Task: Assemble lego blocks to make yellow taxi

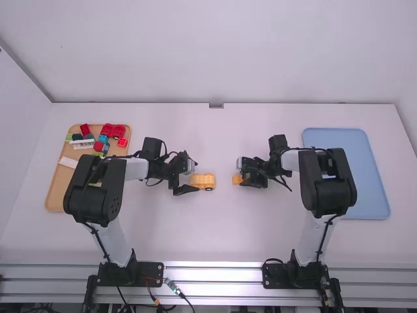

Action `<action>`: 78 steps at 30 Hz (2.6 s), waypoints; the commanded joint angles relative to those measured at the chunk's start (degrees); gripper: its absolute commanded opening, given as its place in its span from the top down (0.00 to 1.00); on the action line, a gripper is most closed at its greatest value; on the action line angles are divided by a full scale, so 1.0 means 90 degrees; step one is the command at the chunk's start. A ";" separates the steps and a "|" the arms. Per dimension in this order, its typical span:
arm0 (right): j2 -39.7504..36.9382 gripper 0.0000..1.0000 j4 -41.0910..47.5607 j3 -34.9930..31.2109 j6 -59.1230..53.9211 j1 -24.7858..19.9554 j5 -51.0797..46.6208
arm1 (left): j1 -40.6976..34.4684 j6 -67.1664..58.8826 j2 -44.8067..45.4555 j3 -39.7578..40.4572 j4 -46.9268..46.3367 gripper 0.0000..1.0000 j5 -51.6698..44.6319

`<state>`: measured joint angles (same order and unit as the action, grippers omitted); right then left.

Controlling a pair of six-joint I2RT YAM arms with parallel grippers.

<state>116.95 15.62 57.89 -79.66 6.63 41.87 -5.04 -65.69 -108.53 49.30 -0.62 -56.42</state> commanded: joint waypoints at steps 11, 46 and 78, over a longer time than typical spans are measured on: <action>0.0026 0.52 0.0022 0.0034 0.0017 0.0012 0.0206 | 0.0012 0.0018 -0.0072 0.0075 -0.0131 0.01 0.0169; -0.0250 0.75 0.0136 0.0036 0.0211 0.0061 0.0381 | 0.0012 0.0018 -0.0072 -0.0083 0.0066 0.01 0.0482; -0.0260 0.82 0.1508 0.1494 0.0211 0.1212 0.0833 | 0.0012 0.0015 -0.0490 -0.0330 0.0957 0.01 0.0176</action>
<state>116.40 29.15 70.41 -77.97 17.32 47.77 -5.04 -65.71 -112.44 45.50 8.25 -52.25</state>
